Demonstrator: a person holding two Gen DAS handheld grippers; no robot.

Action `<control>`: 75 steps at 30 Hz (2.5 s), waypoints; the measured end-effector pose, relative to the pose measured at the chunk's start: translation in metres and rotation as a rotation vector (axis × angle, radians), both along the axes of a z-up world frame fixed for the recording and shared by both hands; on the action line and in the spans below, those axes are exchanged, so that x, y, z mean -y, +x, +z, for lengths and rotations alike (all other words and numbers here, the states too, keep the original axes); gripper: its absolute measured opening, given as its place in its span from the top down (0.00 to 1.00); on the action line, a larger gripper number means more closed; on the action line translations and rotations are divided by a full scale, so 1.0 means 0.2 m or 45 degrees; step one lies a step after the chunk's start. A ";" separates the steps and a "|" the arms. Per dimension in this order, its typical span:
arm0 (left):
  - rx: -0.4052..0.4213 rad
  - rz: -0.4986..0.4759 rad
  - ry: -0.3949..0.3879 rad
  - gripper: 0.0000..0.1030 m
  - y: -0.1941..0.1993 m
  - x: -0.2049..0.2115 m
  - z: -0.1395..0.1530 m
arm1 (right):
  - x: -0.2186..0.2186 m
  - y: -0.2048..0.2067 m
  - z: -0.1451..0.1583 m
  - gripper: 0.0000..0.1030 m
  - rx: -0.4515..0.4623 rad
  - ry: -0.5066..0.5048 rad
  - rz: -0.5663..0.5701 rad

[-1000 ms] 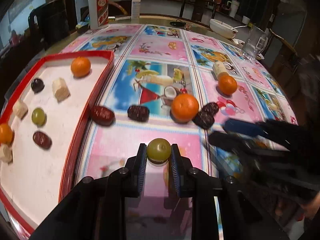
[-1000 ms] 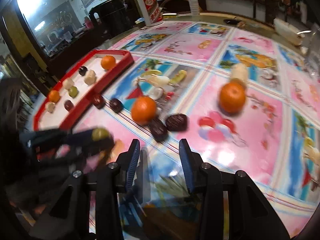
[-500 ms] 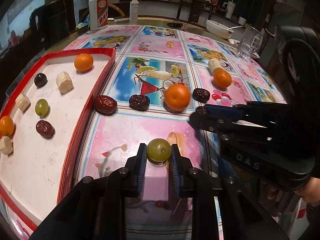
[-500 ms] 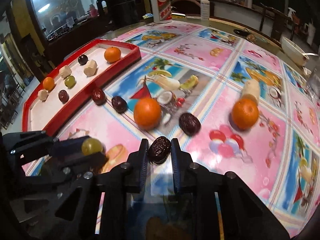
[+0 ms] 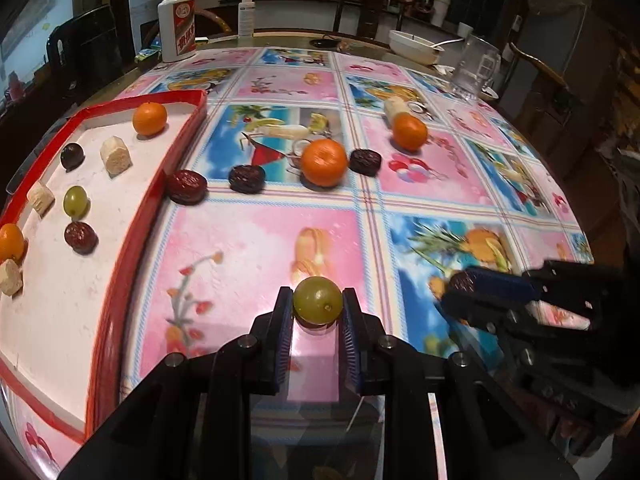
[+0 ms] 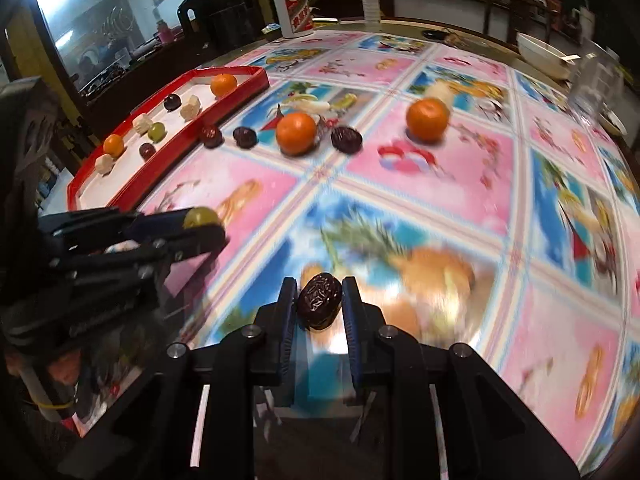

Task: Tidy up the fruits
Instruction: 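Carry the grape and date over the white tray, then lower the grape and date into the tray and open both tools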

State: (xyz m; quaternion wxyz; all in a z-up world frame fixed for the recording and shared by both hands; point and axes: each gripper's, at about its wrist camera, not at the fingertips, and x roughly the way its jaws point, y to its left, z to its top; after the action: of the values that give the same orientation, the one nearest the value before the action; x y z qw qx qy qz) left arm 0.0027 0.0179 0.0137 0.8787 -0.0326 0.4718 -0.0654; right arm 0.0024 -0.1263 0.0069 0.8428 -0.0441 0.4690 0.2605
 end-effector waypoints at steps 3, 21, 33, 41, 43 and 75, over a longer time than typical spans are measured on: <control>0.008 -0.014 0.003 0.78 -0.03 0.03 0.00 | 0.05 -0.07 0.00 0.76 0.001 0.015 -0.045; 0.102 -0.003 -0.009 0.78 -0.14 -0.09 0.13 | -0.18 -0.09 0.09 0.76 0.039 0.047 -0.010; 0.148 0.144 -0.053 0.77 -0.15 -0.41 0.23 | -0.55 -0.04 0.22 0.76 0.093 0.059 0.159; 0.145 0.322 -0.016 0.77 -0.10 -0.75 0.23 | -0.87 0.08 0.27 0.76 0.121 0.054 0.273; 0.130 0.351 0.004 0.77 -0.06 -0.82 0.21 | -0.94 0.13 0.26 0.76 0.125 0.051 0.283; 0.029 0.433 0.119 0.40 0.19 -0.99 0.05 | -1.20 0.47 0.05 0.76 0.005 -0.054 0.269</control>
State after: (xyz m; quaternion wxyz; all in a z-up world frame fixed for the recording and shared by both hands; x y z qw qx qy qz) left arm 0.0402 0.2160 0.0247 0.8828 -0.0704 0.4521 0.1060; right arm 0.0973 0.1142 0.0165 0.8104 -0.1114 0.4655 0.3378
